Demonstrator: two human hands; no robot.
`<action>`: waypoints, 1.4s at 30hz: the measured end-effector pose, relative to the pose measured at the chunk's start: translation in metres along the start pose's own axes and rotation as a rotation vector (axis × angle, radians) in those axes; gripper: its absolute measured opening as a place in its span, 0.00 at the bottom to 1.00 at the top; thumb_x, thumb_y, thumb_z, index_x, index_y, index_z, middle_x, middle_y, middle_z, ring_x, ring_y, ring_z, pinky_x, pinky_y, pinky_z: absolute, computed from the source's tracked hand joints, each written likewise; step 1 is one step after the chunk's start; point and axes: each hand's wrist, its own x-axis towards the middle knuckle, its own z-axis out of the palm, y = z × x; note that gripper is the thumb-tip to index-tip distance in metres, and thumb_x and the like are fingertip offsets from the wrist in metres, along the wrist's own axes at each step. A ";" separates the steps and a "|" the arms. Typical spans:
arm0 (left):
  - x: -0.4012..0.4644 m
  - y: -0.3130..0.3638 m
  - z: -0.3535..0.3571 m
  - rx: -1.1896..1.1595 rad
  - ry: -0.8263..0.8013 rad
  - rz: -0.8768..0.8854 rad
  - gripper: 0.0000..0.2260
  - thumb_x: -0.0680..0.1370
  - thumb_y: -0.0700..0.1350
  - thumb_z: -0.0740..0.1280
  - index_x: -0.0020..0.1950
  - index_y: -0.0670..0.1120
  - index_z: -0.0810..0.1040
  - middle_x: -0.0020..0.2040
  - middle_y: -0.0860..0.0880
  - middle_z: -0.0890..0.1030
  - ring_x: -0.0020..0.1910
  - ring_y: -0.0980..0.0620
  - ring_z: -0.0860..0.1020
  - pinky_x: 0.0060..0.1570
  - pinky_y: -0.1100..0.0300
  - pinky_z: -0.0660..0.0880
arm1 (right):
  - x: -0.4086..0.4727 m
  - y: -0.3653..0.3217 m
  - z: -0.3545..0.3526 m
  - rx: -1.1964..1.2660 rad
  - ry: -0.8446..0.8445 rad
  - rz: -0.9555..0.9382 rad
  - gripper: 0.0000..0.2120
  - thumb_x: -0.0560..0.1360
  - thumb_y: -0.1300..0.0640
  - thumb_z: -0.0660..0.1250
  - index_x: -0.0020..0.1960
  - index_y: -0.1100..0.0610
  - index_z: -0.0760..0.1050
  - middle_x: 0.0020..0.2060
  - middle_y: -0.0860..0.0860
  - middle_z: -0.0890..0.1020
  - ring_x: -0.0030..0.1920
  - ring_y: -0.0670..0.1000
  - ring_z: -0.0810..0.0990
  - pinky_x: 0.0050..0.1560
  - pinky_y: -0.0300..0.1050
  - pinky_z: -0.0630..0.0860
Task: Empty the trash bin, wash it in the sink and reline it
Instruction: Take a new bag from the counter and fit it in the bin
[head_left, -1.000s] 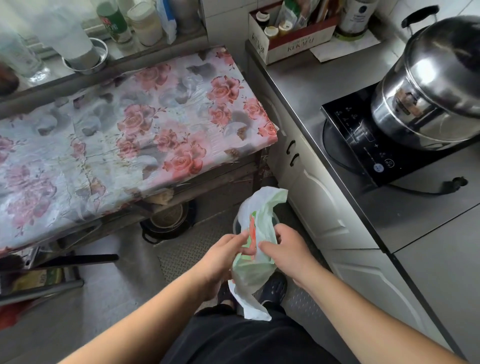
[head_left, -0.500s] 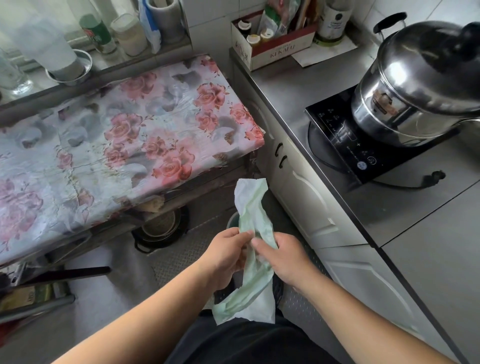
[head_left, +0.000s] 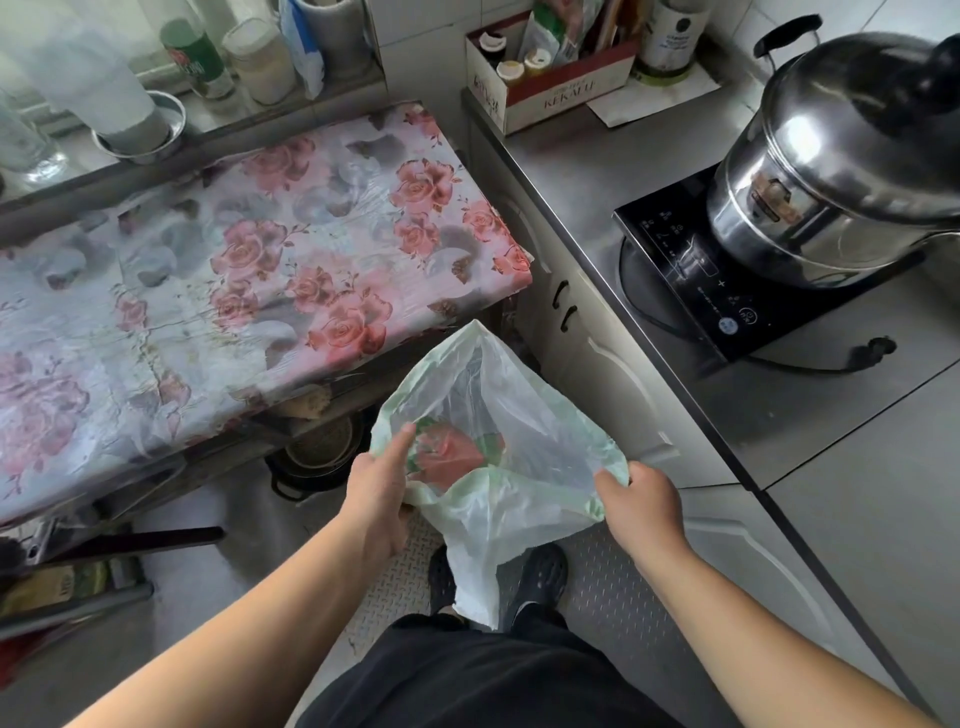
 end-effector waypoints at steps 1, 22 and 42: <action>0.000 -0.002 -0.003 0.066 0.012 0.051 0.22 0.70 0.51 0.77 0.59 0.42 0.80 0.49 0.41 0.87 0.46 0.40 0.86 0.46 0.45 0.83 | 0.001 0.003 -0.002 -0.016 0.014 -0.002 0.15 0.74 0.54 0.63 0.39 0.68 0.73 0.30 0.58 0.75 0.30 0.54 0.69 0.31 0.45 0.63; 0.012 0.007 -0.008 -0.349 0.062 -0.242 0.10 0.80 0.42 0.70 0.58 0.39 0.80 0.51 0.41 0.85 0.49 0.44 0.84 0.57 0.40 0.80 | -0.003 0.077 -0.021 -0.138 0.183 0.197 0.15 0.71 0.55 0.62 0.31 0.55 0.59 0.26 0.53 0.67 0.28 0.54 0.62 0.29 0.44 0.60; -0.025 0.039 -0.022 0.148 -0.656 -0.256 0.14 0.76 0.39 0.69 0.60 0.36 0.81 0.57 0.38 0.83 0.50 0.46 0.83 0.65 0.48 0.74 | 0.017 -0.029 0.071 0.022 0.016 -0.093 0.13 0.67 0.56 0.72 0.49 0.62 0.79 0.58 0.53 0.76 0.56 0.56 0.77 0.51 0.45 0.74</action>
